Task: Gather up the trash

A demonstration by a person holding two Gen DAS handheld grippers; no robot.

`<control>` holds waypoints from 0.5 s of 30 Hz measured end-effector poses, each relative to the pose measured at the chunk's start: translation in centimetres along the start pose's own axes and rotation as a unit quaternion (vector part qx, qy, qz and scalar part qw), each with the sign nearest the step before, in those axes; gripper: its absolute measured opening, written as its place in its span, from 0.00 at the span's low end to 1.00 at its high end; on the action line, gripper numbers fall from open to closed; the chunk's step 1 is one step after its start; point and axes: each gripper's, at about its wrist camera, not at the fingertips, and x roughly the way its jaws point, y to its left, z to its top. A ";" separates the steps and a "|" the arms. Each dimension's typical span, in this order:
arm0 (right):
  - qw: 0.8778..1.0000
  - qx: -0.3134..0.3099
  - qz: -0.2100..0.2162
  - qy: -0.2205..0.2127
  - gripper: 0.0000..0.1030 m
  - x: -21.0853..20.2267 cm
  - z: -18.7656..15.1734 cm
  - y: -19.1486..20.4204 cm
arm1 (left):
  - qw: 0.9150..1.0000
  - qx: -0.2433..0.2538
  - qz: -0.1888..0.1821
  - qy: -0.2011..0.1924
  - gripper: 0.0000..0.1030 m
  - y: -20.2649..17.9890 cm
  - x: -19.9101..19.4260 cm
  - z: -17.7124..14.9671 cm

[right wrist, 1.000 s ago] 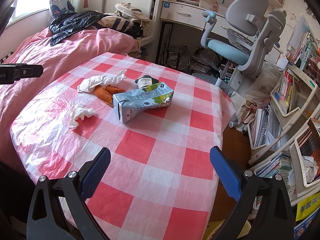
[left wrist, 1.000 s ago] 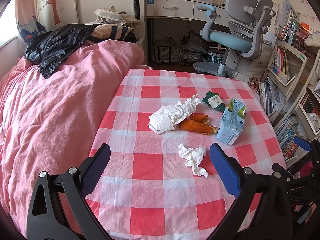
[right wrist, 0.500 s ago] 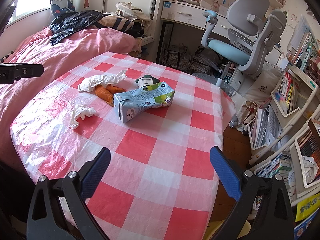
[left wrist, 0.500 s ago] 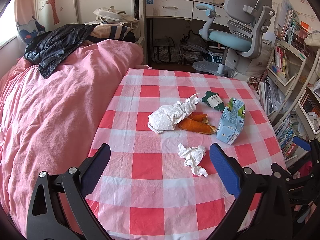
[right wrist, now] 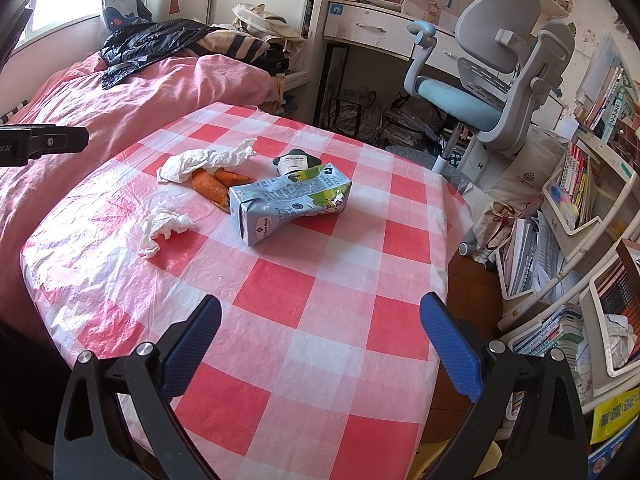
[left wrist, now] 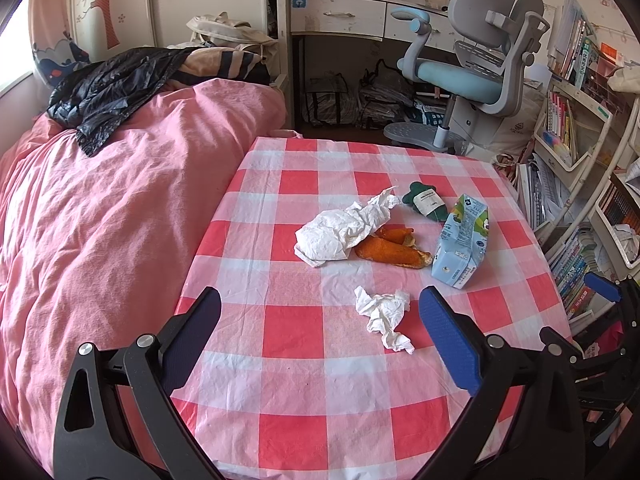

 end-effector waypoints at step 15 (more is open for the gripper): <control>1.000 -0.001 0.000 0.000 0.92 0.0 0.0 0.0 | 1.000 -0.001 0.001 0.000 0.93 0.1 0.0 0.1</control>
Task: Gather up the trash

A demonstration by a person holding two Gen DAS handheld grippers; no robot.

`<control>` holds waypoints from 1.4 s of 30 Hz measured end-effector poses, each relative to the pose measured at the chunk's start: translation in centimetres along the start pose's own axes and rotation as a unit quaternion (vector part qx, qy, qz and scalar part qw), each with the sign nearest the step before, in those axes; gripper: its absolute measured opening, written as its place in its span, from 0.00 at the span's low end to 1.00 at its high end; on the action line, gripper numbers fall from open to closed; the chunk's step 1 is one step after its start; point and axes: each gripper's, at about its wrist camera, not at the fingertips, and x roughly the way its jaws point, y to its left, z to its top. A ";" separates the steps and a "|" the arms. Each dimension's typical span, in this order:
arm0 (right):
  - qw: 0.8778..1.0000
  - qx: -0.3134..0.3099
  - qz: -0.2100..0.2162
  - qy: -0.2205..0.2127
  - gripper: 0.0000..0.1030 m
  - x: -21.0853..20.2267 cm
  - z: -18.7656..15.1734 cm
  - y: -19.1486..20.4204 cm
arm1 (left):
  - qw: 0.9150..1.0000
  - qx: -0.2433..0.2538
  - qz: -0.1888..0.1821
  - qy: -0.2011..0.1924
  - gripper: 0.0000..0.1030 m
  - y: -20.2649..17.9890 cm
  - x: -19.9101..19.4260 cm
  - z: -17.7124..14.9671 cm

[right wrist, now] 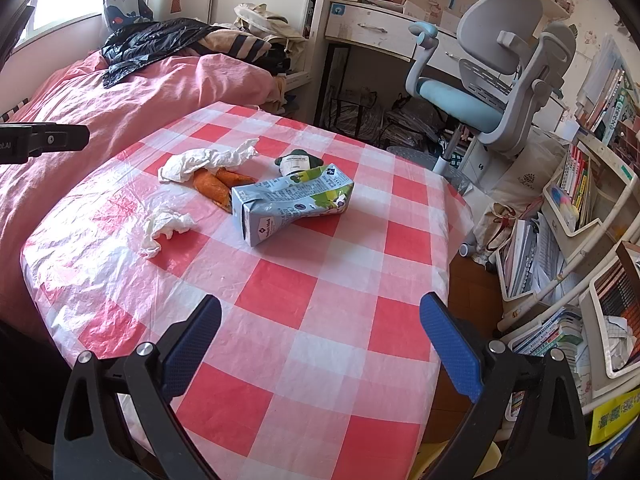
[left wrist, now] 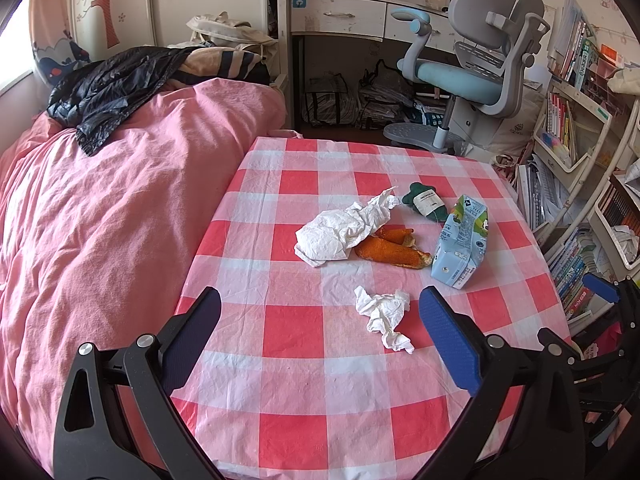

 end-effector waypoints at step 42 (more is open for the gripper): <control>0.986 0.114 0.121 0.006 0.92 3.9 2.3 -2.8 | 0.989 0.063 -0.005 0.130 0.53 -5.8 12.0 -2.0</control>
